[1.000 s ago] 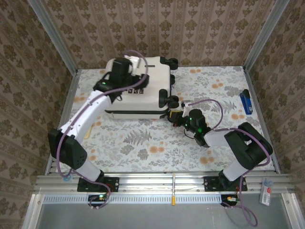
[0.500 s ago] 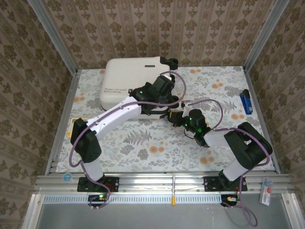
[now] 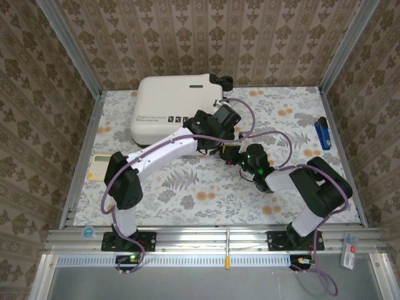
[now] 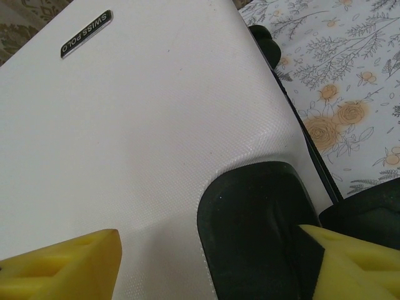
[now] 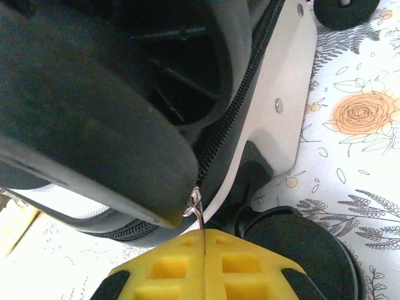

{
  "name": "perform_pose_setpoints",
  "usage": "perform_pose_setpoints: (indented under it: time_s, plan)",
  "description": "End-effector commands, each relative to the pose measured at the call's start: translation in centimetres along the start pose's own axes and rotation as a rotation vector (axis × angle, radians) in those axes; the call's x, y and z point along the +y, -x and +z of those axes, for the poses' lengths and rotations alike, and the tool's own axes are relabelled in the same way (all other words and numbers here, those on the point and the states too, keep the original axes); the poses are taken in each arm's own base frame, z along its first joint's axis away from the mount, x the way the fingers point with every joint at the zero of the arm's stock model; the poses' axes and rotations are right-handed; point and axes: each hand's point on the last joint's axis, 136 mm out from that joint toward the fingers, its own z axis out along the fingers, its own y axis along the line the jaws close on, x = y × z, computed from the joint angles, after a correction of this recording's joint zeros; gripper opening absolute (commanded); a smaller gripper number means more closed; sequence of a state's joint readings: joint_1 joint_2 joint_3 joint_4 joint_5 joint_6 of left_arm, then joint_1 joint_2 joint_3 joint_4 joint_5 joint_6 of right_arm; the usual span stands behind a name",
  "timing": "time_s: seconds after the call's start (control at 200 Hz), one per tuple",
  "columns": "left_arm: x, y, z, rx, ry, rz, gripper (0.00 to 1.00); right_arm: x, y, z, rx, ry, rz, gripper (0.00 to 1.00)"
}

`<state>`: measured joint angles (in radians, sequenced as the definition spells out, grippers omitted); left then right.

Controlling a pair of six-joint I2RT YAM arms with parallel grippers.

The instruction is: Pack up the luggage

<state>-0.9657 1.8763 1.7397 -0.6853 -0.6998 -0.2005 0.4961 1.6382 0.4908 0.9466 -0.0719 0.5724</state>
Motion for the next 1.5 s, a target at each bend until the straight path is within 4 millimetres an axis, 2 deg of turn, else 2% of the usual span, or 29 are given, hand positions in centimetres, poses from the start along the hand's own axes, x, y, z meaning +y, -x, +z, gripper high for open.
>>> perform_pose_setpoints:
  time_s: [0.0,0.395,0.52,0.56,0.65,0.76,0.96,1.09,1.365,1.495]
  plan:
    - [1.4,-5.7,2.0,0.173,0.087,0.151,0.72,-1.9,2.3,0.4,-0.090,-0.097,0.033,0.00]
    - [-0.1,-6.9,2.6,0.180,0.004,0.156,0.70,-3.1,5.0,0.7,-0.169,-0.125,0.071,0.00]
    - [-0.2,-7.3,2.7,0.185,-0.014,0.146,0.69,-2.3,5.2,1.1,-0.173,-0.073,0.101,0.00]
    - [-0.2,-7.3,2.6,0.180,-0.020,0.141,0.69,-2.0,4.9,1.3,-0.161,-0.055,0.094,0.00]
    - [-0.2,-7.2,2.5,0.174,-0.031,0.140,0.69,0.1,4.4,1.5,-0.128,0.065,0.015,0.00]
    - [0.0,-6.8,2.3,0.167,-0.028,0.147,0.69,1.7,2.5,1.6,-0.046,0.170,-0.053,0.00]
    - [0.2,-6.4,2.2,0.158,-0.023,0.150,0.69,-0.3,-0.2,1.4,0.016,0.101,-0.076,0.00]
    - [0.2,-6.4,2.2,0.160,-0.022,0.153,0.69,-1.0,-1.2,1.3,0.036,0.082,-0.088,0.10]
    - [0.6,-6.7,2.1,0.166,-0.011,0.155,0.69,-1.5,-2.1,1.1,0.058,0.075,-0.133,0.28]
    - [0.7,-6.7,2.1,0.168,-0.008,0.157,0.69,-1.4,-2.0,1.3,0.059,0.077,-0.149,0.31]
